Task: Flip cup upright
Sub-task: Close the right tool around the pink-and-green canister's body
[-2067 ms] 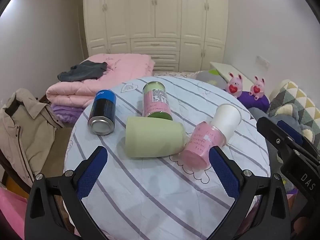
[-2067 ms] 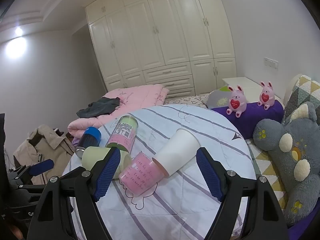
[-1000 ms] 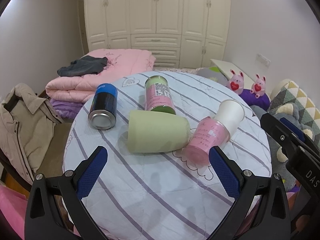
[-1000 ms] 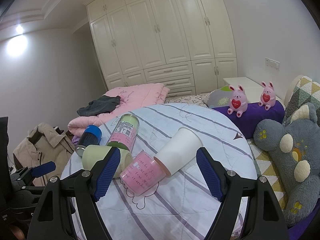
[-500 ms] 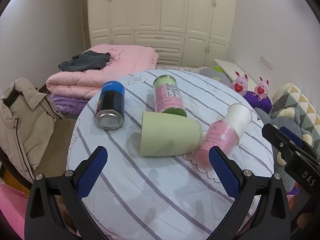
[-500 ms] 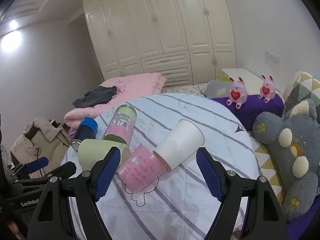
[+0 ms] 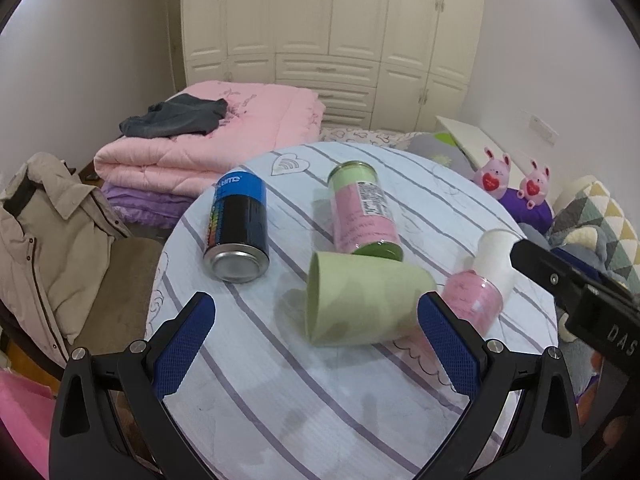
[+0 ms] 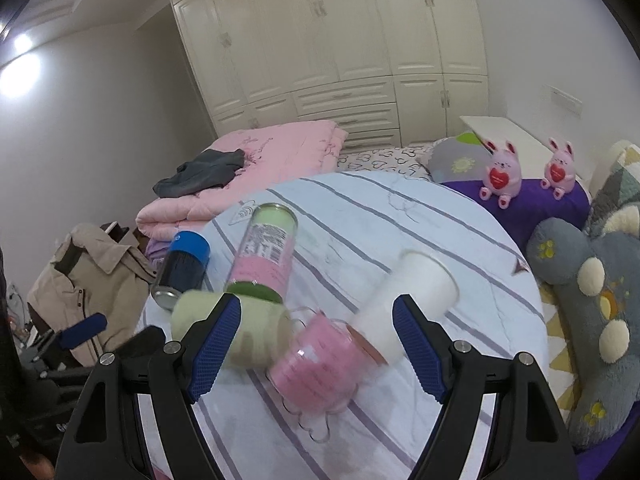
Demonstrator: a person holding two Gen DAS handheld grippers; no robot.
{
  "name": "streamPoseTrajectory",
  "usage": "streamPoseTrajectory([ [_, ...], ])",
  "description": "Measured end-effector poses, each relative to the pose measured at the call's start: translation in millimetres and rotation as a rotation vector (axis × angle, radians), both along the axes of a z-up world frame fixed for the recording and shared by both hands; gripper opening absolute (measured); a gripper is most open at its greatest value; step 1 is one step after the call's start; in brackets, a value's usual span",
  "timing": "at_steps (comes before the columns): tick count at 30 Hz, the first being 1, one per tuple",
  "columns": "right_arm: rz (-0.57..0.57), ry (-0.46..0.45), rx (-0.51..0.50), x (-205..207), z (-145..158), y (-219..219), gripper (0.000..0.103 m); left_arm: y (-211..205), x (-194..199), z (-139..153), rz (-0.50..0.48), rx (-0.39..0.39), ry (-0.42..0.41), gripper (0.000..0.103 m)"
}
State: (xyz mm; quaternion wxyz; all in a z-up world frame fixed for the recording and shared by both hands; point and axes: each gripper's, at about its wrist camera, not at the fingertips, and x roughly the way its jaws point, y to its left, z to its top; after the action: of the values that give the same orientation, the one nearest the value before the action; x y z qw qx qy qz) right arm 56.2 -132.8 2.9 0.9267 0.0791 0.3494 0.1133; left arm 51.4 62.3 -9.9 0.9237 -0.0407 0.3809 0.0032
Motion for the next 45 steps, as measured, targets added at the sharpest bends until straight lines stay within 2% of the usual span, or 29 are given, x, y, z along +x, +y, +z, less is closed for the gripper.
streamPoseTrajectory([
  [5,0.039,0.078,0.027,30,-1,16,0.08,8,17,-3,0.002,0.001,0.023,0.102],
  [15,0.105,0.294,0.072,100,-24,55,0.08,21,59,-8,0.015,0.022,0.055,0.102],
  [20,0.129,0.441,0.106,136,-44,73,0.08,24,77,-16,0.017,0.028,0.08,0.102],
  [25,0.126,0.53,0.11,152,-64,81,0.08,24,88,-25,0.015,0.038,0.105,0.102],
  [29,0.136,0.555,0.112,155,-73,82,0.078,24,95,-30,0.013,0.031,0.119,0.102],
  [31,0.132,0.561,0.114,154,-76,79,0.071,22,99,-33,0.007,0.031,0.122,0.102],
  [36,0.142,0.564,0.159,156,-78,70,0.07,15,102,-34,-0.004,0.042,0.132,0.102],
  [45,0.167,0.536,0.14,156,-75,69,0.07,8,98,-31,-0.012,0.057,0.123,0.102],
])
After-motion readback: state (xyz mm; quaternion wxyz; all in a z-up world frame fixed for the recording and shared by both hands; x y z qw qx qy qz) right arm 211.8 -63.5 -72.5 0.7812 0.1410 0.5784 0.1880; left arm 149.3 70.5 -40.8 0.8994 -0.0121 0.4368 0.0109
